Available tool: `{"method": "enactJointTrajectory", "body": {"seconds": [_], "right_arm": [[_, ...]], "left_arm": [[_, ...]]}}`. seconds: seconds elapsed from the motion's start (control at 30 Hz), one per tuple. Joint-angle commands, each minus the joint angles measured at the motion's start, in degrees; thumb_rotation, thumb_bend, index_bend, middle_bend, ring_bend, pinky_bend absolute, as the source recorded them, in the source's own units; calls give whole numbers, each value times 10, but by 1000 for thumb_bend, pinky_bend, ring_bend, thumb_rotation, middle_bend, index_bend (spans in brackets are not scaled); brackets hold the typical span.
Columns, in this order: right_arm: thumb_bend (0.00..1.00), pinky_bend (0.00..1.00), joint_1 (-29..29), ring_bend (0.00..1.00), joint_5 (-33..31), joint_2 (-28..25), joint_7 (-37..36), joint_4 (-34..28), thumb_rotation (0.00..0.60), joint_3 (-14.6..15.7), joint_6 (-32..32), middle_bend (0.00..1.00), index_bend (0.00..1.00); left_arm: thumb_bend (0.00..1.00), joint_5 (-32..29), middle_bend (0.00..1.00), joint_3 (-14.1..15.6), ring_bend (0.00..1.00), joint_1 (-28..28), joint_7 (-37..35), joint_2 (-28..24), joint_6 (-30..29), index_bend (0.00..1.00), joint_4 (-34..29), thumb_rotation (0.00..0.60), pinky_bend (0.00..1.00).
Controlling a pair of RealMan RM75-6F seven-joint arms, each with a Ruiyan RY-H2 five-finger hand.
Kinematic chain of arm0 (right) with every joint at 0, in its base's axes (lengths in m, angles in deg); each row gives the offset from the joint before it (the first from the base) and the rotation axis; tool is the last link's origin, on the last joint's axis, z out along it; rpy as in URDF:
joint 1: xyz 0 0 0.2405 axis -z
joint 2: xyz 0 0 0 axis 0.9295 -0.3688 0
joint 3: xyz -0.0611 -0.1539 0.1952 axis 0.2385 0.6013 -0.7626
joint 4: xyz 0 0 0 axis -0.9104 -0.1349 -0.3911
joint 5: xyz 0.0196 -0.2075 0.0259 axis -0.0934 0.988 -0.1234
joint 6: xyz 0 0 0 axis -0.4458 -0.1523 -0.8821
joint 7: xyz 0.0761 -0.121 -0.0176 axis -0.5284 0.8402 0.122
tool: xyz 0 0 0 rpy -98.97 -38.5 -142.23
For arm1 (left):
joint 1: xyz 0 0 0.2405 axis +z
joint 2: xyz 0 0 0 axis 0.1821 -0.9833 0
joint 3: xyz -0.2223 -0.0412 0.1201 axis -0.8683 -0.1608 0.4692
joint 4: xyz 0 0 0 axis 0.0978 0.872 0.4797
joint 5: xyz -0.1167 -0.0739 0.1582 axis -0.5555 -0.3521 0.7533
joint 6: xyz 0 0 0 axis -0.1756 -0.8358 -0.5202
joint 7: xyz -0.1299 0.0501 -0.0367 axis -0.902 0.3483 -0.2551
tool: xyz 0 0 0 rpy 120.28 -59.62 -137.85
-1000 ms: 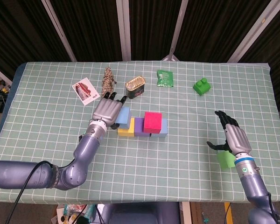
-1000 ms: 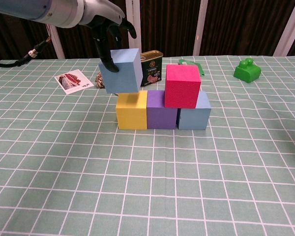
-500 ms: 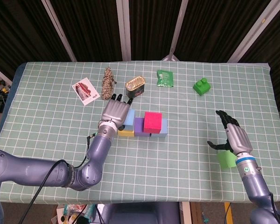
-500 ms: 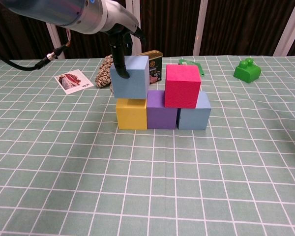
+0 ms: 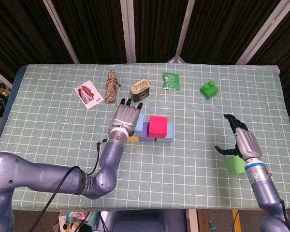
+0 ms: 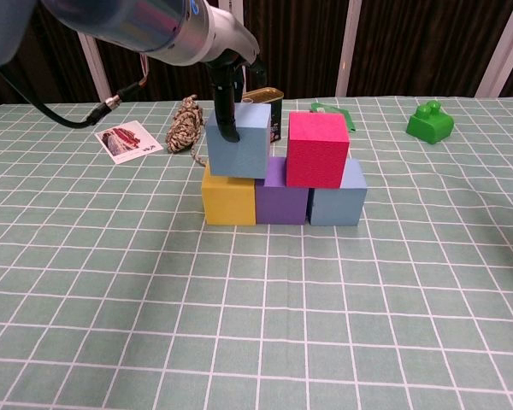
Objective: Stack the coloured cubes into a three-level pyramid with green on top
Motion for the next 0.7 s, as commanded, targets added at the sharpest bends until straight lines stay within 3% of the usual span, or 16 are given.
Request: {"method": "enactJointTrajectory", "body": {"seconds": [0.03,0.7], "right_arm": [[240,0,1,0,0,-1,-2,0,600,-1,-1,0,0],[241,0,2,0,0,-6,-16,2,600,-5,-9,0,0]], "left_arm": [[427,-3,353,-2,0,-3,3,7,-2,68,7,600,43],[427,-8,354,-16,0,-22,29,46,-17,69,44,600,43]]}}
